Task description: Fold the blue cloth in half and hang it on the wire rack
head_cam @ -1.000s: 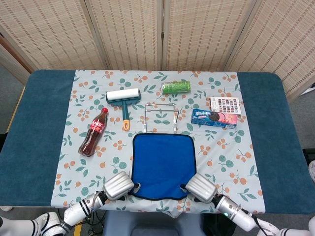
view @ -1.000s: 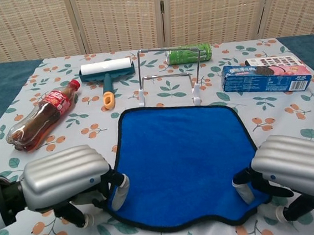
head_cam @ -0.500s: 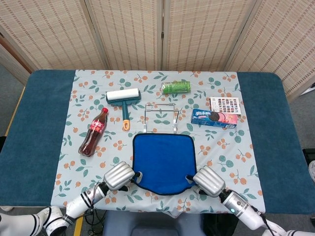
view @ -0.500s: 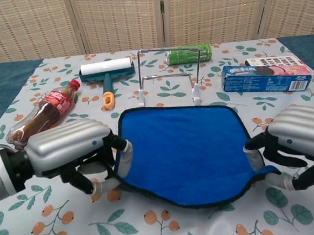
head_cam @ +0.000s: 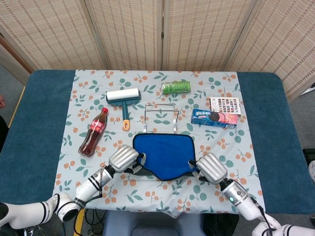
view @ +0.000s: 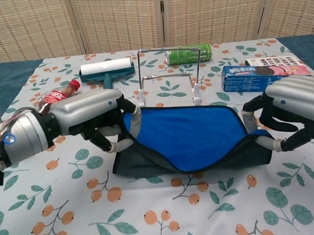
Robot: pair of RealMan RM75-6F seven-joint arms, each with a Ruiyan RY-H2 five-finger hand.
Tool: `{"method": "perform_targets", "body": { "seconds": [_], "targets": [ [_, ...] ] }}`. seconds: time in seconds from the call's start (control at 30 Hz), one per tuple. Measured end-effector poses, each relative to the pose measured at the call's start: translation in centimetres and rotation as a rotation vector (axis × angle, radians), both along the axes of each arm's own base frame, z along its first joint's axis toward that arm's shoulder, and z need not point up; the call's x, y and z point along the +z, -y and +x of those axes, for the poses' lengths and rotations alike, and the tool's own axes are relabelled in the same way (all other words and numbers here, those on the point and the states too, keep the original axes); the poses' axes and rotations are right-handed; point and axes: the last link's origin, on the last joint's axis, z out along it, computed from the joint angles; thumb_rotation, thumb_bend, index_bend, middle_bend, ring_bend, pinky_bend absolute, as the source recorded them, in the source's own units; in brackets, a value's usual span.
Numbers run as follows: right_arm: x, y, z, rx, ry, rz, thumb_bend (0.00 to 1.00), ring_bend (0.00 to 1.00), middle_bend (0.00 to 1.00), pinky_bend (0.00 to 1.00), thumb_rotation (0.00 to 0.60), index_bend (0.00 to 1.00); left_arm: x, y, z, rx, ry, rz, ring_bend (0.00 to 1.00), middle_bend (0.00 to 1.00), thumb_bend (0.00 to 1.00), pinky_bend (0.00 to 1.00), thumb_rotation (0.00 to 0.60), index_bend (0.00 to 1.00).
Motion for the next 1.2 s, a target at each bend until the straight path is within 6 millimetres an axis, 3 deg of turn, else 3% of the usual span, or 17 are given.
{"method": "perform_targets", "body": {
  "seconds": [0.4, 0.9, 1.2],
  "targets": [
    [-0.5, 2.7, 0.1, -0.066, -0.018, -0.048, 0.43, 0.9, 0.9, 1.0, 0.6, 0.65, 0.1, -3.8, 0.2, 0.128, -0.016, 0.033, 0.83, 0.96, 0.43, 0.92, 0.6, 0.6],
    [-1.9, 5.4, 0.0, -0.114, -0.075, -0.076, 0.43, 0.9, 0.9, 1.0, 0.6, 0.65, -0.3, -6.7, -0.9, 0.275, -0.059, 0.053, 0.83, 0.96, 0.43, 0.92, 0.6, 0.59],
    [-2.4, 7.0, 0.3, -0.093, -0.113, -0.086, 0.43, 0.9, 0.9, 1.0, 0.6, 0.65, -0.2, -7.4, -1.4, 0.318, -0.087, 0.067, 0.83, 0.95, 0.43, 0.92, 0.6, 0.57]
  ]
}}
